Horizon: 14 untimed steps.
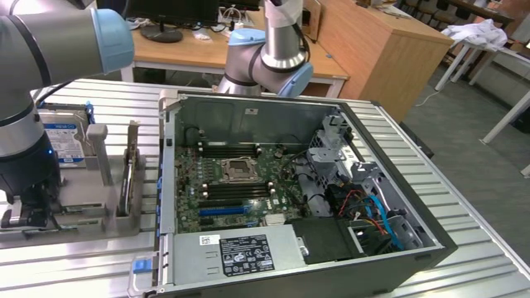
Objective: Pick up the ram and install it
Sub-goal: 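Pick up the ram and move it above insertion slot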
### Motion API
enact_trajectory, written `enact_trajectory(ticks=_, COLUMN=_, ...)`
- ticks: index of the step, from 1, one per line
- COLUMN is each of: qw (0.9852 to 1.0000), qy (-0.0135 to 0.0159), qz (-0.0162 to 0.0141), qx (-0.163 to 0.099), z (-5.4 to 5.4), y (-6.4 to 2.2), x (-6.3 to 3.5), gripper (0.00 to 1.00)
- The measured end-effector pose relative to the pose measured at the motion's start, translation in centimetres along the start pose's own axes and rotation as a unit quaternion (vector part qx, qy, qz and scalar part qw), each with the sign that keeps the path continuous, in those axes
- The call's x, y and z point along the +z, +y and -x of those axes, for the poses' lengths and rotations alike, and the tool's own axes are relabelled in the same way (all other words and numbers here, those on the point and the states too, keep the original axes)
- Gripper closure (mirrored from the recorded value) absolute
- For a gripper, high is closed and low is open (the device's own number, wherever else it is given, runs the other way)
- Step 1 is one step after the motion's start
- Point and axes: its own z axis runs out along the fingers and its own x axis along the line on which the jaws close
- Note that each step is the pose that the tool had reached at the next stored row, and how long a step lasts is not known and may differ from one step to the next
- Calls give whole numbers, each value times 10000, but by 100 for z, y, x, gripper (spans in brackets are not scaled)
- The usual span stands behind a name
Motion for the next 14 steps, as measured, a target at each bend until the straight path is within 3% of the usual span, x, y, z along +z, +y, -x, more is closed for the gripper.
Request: enact_trajectory(ticks=14, qw=10000, qy=0, qz=0, qx=0, z=-2, y=1, x=95, gripper=64)
